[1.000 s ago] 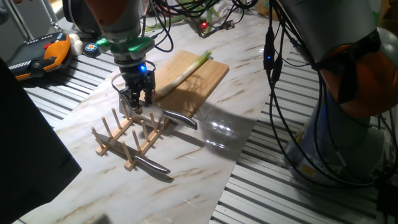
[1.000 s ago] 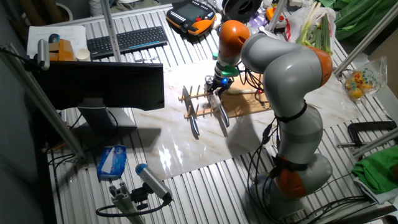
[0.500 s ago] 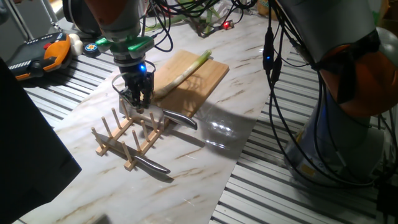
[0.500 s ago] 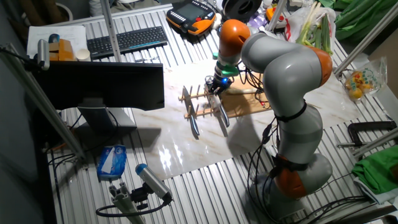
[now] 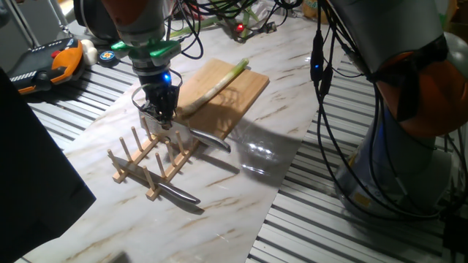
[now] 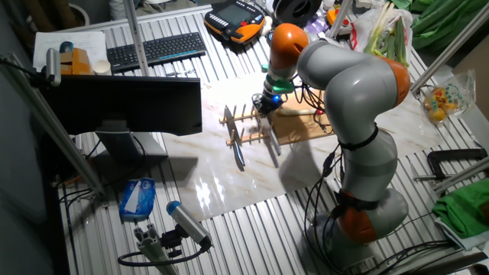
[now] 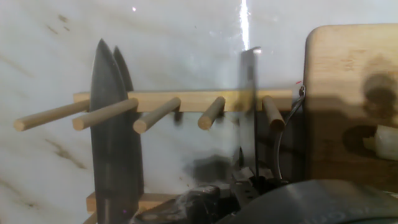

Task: Chop the scallions

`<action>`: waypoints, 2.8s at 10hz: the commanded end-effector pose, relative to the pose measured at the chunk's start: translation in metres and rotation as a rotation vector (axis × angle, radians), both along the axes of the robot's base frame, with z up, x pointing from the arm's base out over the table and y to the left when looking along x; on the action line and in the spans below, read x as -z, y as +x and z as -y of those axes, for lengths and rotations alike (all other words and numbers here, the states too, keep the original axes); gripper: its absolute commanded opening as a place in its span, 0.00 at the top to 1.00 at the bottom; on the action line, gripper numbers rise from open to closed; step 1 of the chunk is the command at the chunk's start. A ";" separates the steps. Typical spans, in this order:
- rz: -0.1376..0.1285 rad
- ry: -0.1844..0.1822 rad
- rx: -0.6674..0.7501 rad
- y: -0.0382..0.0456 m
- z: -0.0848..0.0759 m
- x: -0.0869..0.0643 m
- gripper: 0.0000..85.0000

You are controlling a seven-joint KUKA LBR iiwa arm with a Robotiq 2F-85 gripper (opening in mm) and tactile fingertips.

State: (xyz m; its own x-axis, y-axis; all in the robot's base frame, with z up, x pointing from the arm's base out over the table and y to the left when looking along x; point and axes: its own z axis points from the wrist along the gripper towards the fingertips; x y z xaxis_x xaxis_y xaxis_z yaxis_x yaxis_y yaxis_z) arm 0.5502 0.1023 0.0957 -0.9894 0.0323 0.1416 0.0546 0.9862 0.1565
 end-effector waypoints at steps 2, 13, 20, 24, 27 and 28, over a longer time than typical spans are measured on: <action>0.007 -0.004 0.002 0.0002 -0.003 -0.002 0.99; -0.005 -0.018 0.023 -0.0135 0.002 -0.067 0.99; -0.027 0.022 0.047 -0.0223 0.018 -0.087 0.99; -0.029 0.024 0.054 -0.0322 0.016 -0.092 0.99; -0.024 0.004 0.047 -0.0315 0.017 -0.092 0.99; -0.022 0.001 0.048 -0.0309 0.017 -0.091 0.99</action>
State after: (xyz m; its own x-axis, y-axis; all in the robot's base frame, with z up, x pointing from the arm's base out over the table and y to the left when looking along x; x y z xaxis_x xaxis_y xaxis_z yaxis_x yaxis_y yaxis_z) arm 0.5194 0.0854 0.1872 -0.9833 0.0793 0.1636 0.1051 0.9822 0.1557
